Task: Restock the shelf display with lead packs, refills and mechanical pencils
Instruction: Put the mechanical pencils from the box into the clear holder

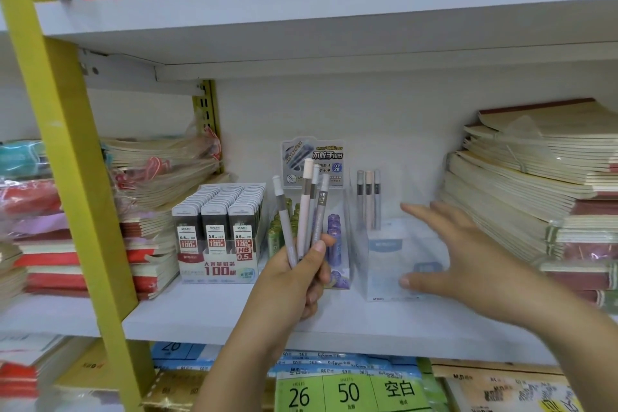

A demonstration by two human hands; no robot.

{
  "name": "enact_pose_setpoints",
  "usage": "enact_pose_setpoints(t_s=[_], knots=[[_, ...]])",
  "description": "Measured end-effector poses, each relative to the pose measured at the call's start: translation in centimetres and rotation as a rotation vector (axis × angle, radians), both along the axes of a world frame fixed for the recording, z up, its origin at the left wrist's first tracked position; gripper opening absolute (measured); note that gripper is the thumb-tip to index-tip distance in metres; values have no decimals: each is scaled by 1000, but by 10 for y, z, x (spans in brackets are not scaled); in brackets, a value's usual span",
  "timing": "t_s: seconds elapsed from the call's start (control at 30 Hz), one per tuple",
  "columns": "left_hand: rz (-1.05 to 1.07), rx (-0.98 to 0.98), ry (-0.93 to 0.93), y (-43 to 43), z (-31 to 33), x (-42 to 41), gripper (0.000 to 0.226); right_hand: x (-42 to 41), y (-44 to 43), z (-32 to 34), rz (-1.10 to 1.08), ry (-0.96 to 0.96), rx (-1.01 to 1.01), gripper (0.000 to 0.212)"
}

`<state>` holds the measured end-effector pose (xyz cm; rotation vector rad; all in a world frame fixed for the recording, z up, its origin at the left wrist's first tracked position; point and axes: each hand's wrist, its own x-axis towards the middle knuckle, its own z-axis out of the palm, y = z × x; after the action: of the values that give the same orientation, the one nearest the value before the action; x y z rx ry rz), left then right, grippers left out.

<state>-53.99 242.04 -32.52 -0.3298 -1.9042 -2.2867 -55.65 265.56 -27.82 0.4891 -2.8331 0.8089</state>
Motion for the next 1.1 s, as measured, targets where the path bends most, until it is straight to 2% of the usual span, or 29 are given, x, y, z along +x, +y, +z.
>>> enact_pose_setpoints(t_s=[0.1,0.17,0.23,0.27,0.37,0.4,0.5,0.6,0.67,0.8,0.87,0.97,1.03,1.1], knots=[[8,7,0,3,2,2,23,1,-10,-18,-40,221,-65,53],[3,15,-1,6,3,3,22,-1,-16,-23,-39,270,-76,33],[-20,27,-2,9,3,5,22,-3,-15,-24,-41,252,-59,24],[-36,33,-3,10,4,6,22,-4,-13,-23,-37,231,-50,26],[-89,26,3,15,5,10,24,-1,-9,-11,-32,251,-98,48],[-109,17,8,17,6,11,24,3,-10,-5,-34,327,-150,47],[-160,-16,26,22,7,14,25,16,-20,9,30,509,-420,25],[-168,-75,47,26,10,17,27,23,-31,15,175,389,-702,28],[-171,-102,54,27,11,17,29,22,-38,18,215,301,-772,35],[-164,-129,59,27,10,17,30,13,-46,19,231,238,-830,29],[-113,-142,54,25,9,15,30,9,-47,21,220,280,-929,27],[-4,-133,42,19,6,10,35,3,-36,35,154,482,-1133,30],[60,-118,33,15,5,7,38,-4,-27,49,140,592,-1048,36],[99,-107,22,14,3,3,39,-16,-24,59,131,610,-818,37]])
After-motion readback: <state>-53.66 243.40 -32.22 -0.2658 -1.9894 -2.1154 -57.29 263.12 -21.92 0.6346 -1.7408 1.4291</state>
